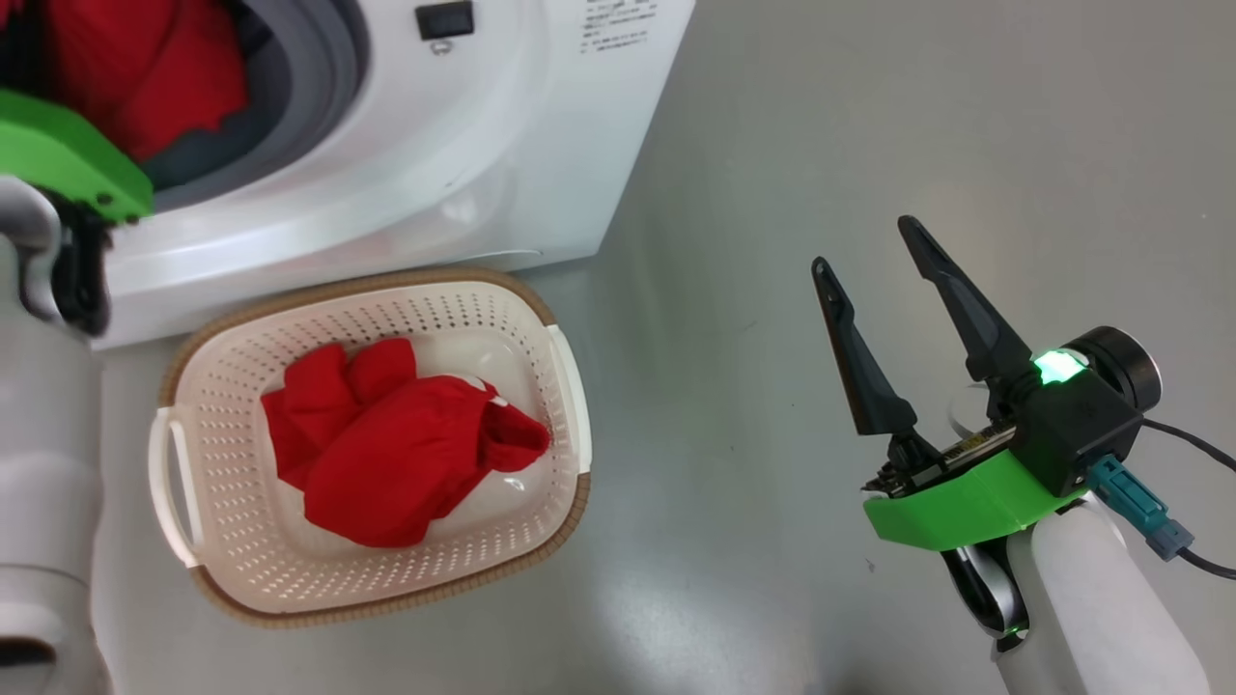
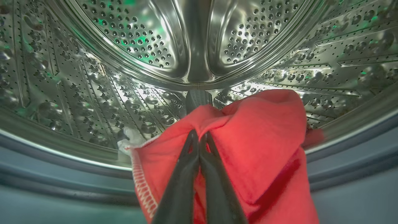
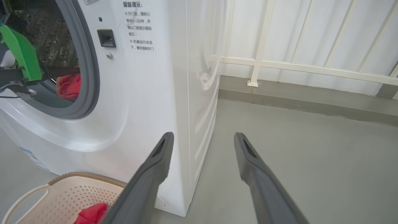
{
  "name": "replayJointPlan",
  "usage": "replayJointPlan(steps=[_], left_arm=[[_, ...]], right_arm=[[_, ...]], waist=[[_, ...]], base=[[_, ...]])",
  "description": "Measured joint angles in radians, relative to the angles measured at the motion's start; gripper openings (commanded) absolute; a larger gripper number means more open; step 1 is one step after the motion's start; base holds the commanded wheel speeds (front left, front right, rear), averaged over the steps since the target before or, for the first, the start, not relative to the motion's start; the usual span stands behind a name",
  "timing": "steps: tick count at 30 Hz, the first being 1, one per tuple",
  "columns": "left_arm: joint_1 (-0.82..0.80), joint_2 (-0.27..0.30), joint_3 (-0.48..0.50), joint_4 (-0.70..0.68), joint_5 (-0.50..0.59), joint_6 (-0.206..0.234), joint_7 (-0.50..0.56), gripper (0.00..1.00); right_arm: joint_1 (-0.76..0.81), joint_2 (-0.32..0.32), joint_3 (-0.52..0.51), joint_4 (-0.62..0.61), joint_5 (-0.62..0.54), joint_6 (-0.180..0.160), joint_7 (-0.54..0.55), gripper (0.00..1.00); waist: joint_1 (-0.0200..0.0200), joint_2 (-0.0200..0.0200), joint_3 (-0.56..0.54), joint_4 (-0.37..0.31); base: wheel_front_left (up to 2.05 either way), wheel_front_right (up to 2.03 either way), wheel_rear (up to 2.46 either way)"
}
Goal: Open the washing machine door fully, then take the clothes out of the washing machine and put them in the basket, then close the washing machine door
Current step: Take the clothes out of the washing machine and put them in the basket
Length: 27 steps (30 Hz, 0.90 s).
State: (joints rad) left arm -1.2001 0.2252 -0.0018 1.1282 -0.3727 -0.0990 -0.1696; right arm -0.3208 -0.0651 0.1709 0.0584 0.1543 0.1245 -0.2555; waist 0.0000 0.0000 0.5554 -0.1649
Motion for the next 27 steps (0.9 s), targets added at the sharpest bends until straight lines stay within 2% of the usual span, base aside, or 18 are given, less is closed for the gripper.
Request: replayJointPlan(steps=[9, 11, 12, 14, 15, 16, 27], left_arm=[[0.131, -0.024, -0.007, -0.125, -0.017, -0.018, -0.080, 0.00], [0.175, -0.026, 0.003, -0.204, -0.017, -0.024, -0.080, 0.00], [0.225, -0.027, 0.021, -0.305, -0.012, -0.024, -0.080, 0.00], [0.281, -0.034, 0.036, -0.402, 0.007, -0.024, -0.080, 0.00], [0.281, -0.034, 0.036, -0.402, 0.007, -0.024, -0.080, 0.00], [0.339, -0.050, 0.051, -0.482, 0.021, -0.024, -0.080, 0.00], [0.615, -0.107, 0.077, -0.749, 0.080, -0.024, -0.080, 0.00]], right_arm=[[0.002, -0.002, -0.022, 0.001, 0.000, 0.000, 0.000, 1.00], [0.006, -0.002, -0.024, 0.001, 0.000, 0.000, 0.000, 1.00], [0.011, -0.002, -0.025, 0.002, 0.000, 0.000, 0.000, 1.00], [0.014, -0.003, -0.028, 0.004, 0.000, 0.000, 0.000, 1.00], [0.014, -0.003, -0.028, 0.004, 0.000, 0.000, 0.000, 1.00], [0.015, -0.003, -0.029, 0.005, 0.000, 0.000, 0.000, 1.00], [0.077, -0.003, -0.028, 0.026, 0.003, 0.000, 0.000, 1.00]], waist=[[0.0000, 0.0000, -0.040, 0.037], [0.0001, 0.0000, -0.053, 0.045], [0.0001, 0.0000, -0.068, 0.052], [0.0000, 0.0000, -0.084, 0.059], [0.0000, 0.0000, -0.084, 0.059], [0.0000, 0.0000, -0.102, 0.065], [0.0000, 0.0000, -0.221, 0.085]], base=[[0.00, 0.00, 0.00], [0.00, 0.00, 0.00], [0.00, 0.00, 0.00], [0.00, 0.00, 0.00], [0.00, 0.00, 0.00], [0.00, 0.00, 0.00], [0.00, 0.00, 0.00]])
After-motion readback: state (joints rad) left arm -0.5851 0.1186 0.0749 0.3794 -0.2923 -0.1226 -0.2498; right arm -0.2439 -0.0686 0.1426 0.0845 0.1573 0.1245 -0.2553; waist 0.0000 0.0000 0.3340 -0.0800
